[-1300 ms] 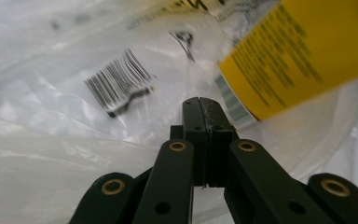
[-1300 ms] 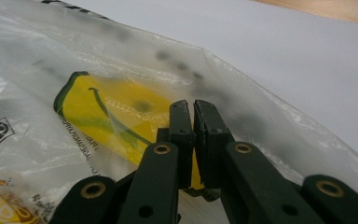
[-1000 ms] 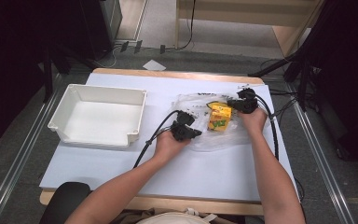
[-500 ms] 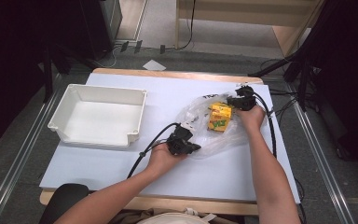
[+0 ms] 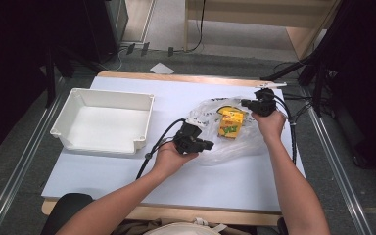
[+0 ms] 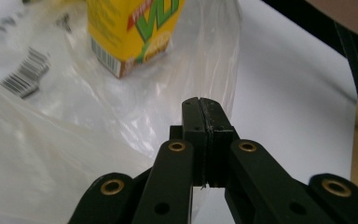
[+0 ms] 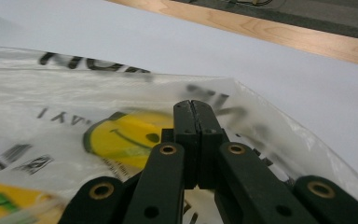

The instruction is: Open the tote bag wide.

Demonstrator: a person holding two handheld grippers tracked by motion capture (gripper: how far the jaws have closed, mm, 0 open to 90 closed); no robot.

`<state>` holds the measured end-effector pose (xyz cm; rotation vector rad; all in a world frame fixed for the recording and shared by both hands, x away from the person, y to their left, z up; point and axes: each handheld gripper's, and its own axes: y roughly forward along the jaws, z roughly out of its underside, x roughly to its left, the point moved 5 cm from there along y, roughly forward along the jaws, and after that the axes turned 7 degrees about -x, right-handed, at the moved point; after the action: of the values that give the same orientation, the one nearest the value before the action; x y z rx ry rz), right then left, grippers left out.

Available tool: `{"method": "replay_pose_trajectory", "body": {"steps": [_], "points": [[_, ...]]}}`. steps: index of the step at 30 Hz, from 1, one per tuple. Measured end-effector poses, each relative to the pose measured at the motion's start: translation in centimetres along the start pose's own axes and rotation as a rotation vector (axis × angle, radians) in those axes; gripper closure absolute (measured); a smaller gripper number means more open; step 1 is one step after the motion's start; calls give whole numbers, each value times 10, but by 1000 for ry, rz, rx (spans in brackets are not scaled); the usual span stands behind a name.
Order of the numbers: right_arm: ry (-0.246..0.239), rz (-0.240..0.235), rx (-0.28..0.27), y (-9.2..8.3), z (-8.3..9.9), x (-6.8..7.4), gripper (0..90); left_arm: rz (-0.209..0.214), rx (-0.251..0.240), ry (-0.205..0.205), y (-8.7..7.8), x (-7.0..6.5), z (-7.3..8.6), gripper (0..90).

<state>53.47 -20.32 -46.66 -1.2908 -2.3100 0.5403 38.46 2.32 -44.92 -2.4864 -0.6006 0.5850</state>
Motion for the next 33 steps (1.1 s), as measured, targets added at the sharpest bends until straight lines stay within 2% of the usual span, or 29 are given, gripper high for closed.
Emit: {"method": "replay_pose_trajectory", "body": {"steps": [3, 5, 7, 13, 18, 24, 27, 33], "points": [[-5, -6, -26, -14, -3, 4, 900, -4, -19, 18, -9, 0, -16, 900], [-40, -8, -22, -23, -1, 6, 900, -16, -22, 40, -12, 4, -25, 900], [-72, -3, -6, -31, 4, 8, 900, -29, -28, 39, -14, 11, -34, 900], [-61, -31, -25, -55, 17, 13, 900, -73, -55, 45, -20, 34, -66, 900], [-51, -47, -22, -69, 30, 20, 900, -105, -57, 44, -12, 53, -85, 900], [-55, -58, 10, -75, 49, 24, 900, -133, -51, 22, 7, 73, -85, 900], [-60, -61, 26, -73, 60, 28, 900, -153, -39, 5, 20, 86, -78, 900], [-66, -56, 54, -73, 81, 31, 900, -172, -4, -34, 45, 101, -64, 900]]}}
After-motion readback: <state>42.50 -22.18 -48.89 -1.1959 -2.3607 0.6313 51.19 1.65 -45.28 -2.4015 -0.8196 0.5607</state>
